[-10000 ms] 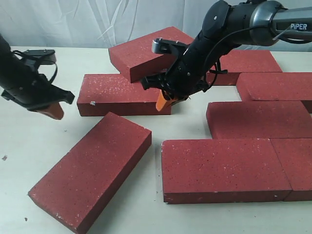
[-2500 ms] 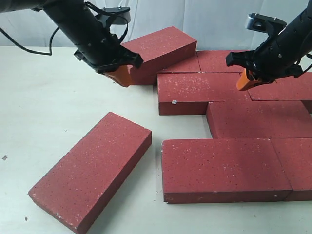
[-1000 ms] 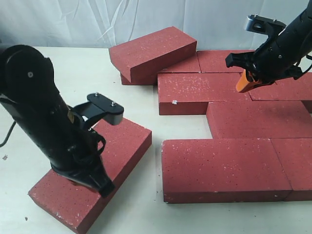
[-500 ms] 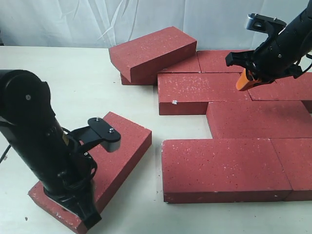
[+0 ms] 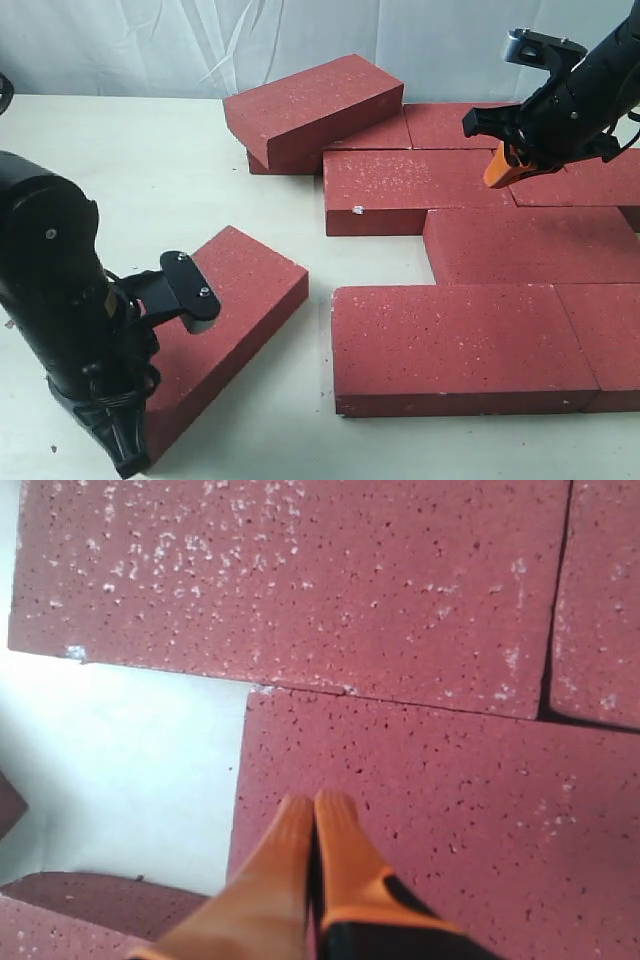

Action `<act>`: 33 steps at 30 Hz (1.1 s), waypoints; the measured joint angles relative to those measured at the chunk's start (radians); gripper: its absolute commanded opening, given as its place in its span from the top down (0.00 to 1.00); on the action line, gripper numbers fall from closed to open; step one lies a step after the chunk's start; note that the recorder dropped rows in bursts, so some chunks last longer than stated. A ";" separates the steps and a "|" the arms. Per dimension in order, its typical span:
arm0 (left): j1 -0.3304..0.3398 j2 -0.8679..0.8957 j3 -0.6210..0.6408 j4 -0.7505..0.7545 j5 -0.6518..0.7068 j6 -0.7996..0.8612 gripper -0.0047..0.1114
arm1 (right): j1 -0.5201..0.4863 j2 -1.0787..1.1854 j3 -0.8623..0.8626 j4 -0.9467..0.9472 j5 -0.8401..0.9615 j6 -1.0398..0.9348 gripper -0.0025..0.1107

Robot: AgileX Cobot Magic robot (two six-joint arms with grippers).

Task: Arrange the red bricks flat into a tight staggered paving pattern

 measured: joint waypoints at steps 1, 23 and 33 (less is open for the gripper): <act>0.000 0.000 0.000 0.049 0.000 -0.031 0.96 | 0.000 0.000 0.000 0.002 0.005 0.000 0.98; 0.000 -0.006 -0.106 0.608 -0.064 -0.609 0.96 | 0.000 0.000 0.000 0.010 0.014 0.000 0.98; 0.102 -0.010 -0.161 0.661 -0.120 -0.783 0.96 | 0.000 0.000 0.000 0.010 0.024 0.000 0.98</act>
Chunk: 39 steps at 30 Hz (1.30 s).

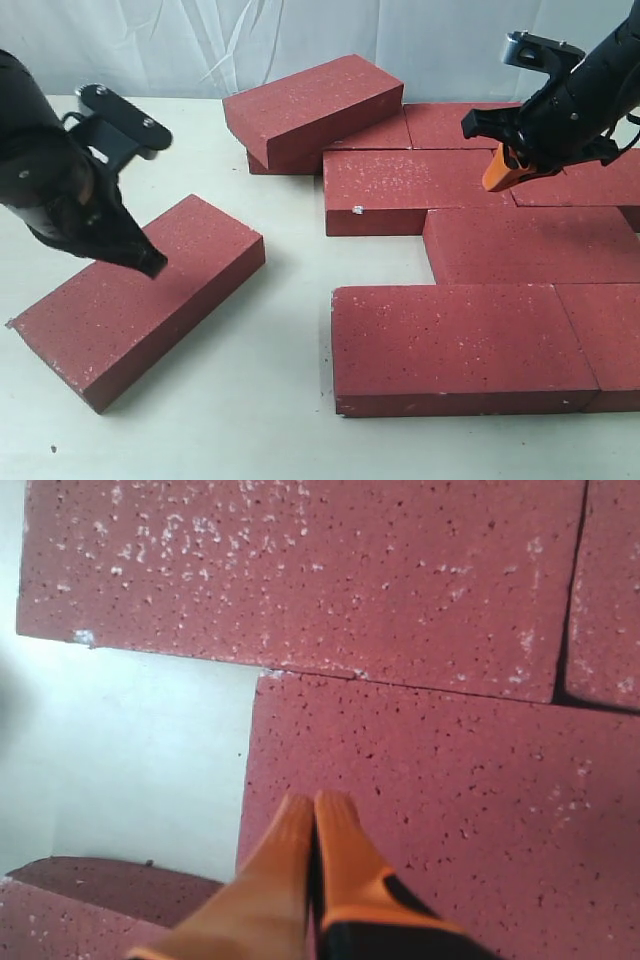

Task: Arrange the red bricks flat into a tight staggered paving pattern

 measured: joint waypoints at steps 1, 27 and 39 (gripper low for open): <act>0.039 0.000 -0.005 -0.010 0.000 -0.002 0.96 | 0.000 0.000 0.000 0.000 0.002 0.000 0.98; 0.357 0.171 -0.047 -0.669 -0.117 0.563 0.96 | 0.000 0.000 0.000 0.023 0.012 -0.007 0.98; 0.244 0.254 -0.093 -0.661 -0.160 0.799 0.96 | 0.000 0.000 0.000 0.034 -0.009 -0.009 0.98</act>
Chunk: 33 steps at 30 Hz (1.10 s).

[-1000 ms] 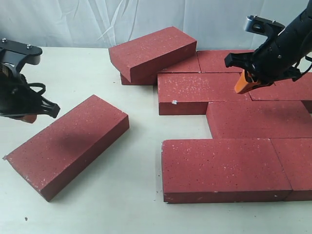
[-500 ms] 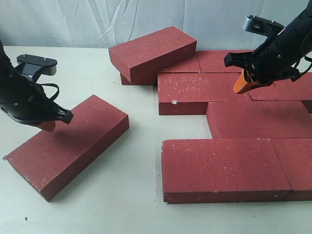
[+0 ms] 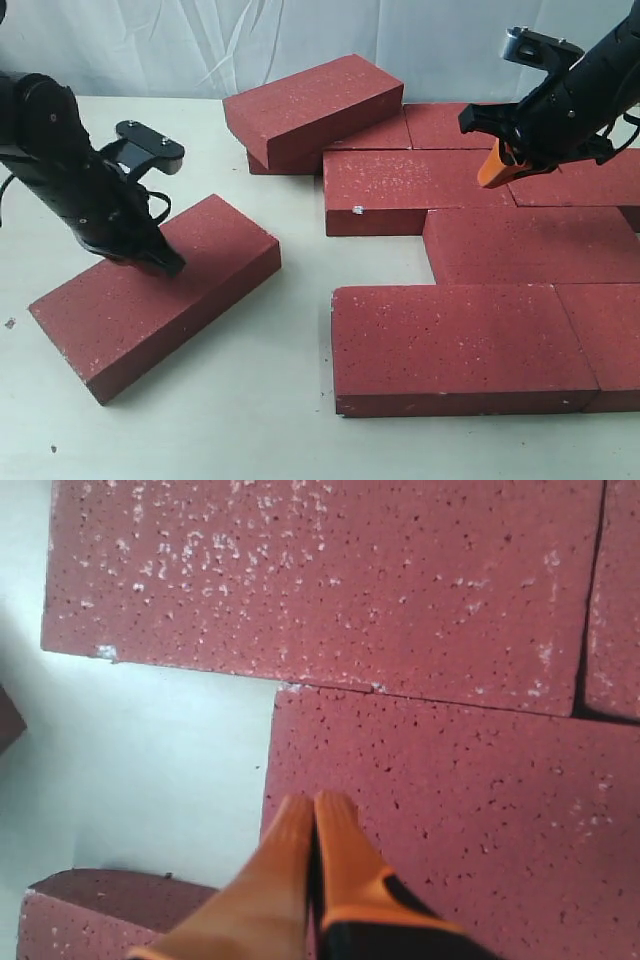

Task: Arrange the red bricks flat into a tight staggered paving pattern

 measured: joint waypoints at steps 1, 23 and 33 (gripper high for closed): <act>-0.016 0.002 0.000 0.000 -0.013 0.095 0.96 | 0.000 0.000 0.000 0.007 -0.004 -0.003 0.98; -0.054 -0.159 -0.127 0.008 -0.015 -0.162 0.96 | 0.000 0.000 0.000 0.014 -0.034 -0.007 0.98; -0.058 -0.038 -0.129 0.018 0.126 -0.337 0.96 | 0.000 0.000 0.000 0.014 -0.039 -0.009 0.98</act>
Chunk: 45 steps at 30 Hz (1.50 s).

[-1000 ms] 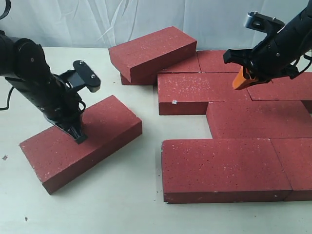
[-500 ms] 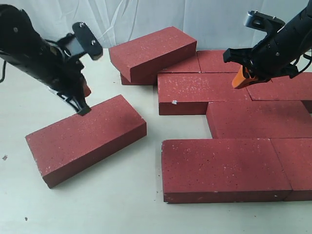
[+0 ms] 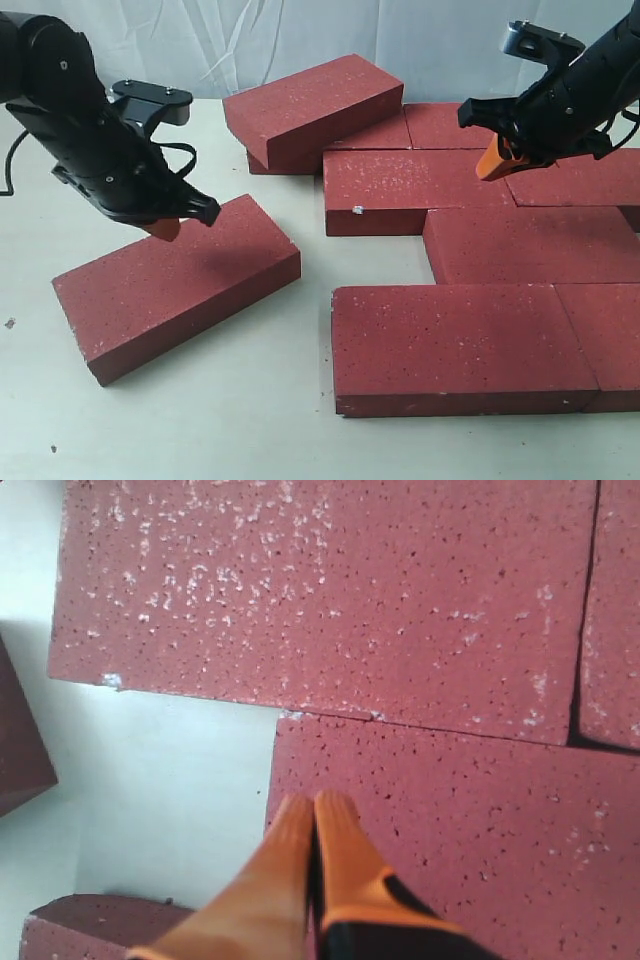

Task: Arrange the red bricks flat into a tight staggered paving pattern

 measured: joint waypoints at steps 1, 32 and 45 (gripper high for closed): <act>0.000 0.004 0.000 0.000 0.002 0.000 0.95 | 0.000 0.000 0.000 0.000 0.000 0.000 0.98; 0.000 0.074 0.000 0.000 -0.042 0.006 0.56 | 0.000 0.000 0.000 0.000 -0.007 0.000 0.98; 0.000 0.118 -0.004 0.000 -0.029 0.224 0.56 | 0.000 0.000 0.000 0.002 -0.010 0.000 0.98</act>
